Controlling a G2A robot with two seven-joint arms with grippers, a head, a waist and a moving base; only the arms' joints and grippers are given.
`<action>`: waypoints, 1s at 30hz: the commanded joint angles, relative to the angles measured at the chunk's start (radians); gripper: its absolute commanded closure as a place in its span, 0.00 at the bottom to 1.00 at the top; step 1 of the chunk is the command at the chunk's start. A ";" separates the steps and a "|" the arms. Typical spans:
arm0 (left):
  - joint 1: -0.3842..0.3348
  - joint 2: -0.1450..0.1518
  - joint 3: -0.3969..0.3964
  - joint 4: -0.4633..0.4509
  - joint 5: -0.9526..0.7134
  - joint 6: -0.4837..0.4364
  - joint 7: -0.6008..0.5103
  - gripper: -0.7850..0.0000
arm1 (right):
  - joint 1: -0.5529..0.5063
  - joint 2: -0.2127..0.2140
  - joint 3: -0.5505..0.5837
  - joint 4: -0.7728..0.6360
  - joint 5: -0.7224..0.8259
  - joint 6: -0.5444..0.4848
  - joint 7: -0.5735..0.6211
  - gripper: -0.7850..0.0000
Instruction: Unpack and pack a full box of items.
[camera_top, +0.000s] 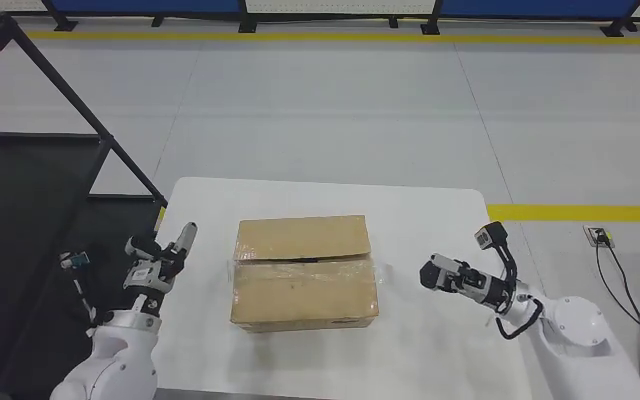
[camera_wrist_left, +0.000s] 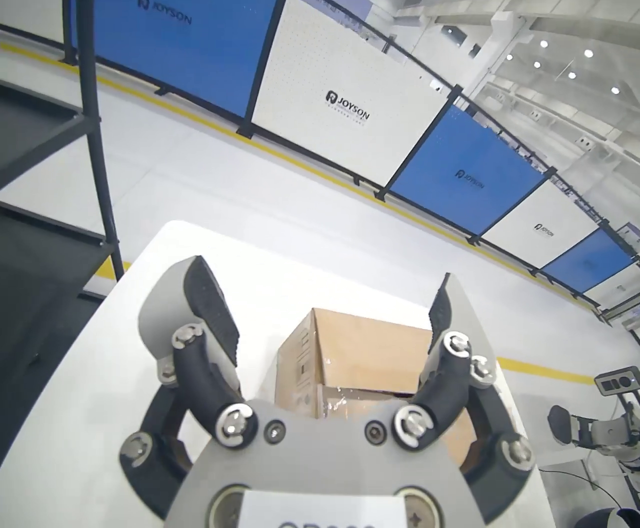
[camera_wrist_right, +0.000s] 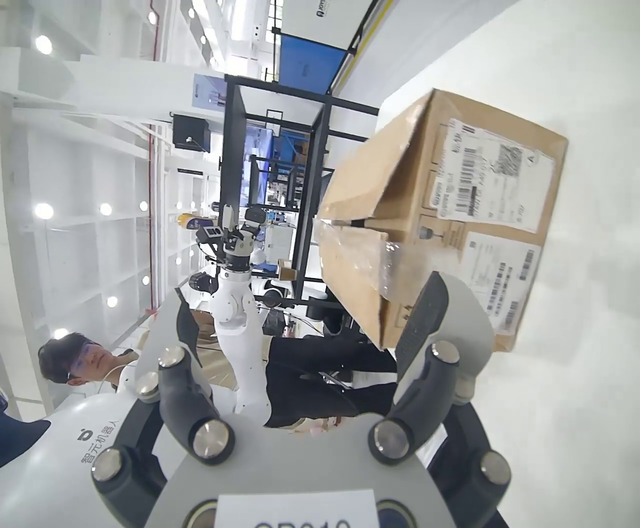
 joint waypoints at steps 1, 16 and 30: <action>0.000 0.003 -0.013 0.055 -0.024 -0.014 -0.022 0.00 | 0.005 0.005 -0.012 0.034 -0.044 0.051 0.030 0.00; -0.027 0.016 -0.060 0.137 -0.264 -0.027 -0.188 0.00 | 0.073 -0.014 -0.134 0.102 -0.103 0.094 -0.044 0.00; -0.045 0.044 -0.128 0.229 -0.406 -0.055 -0.288 0.00 | 0.294 -0.062 -0.290 0.429 0.057 -0.041 0.134 1.00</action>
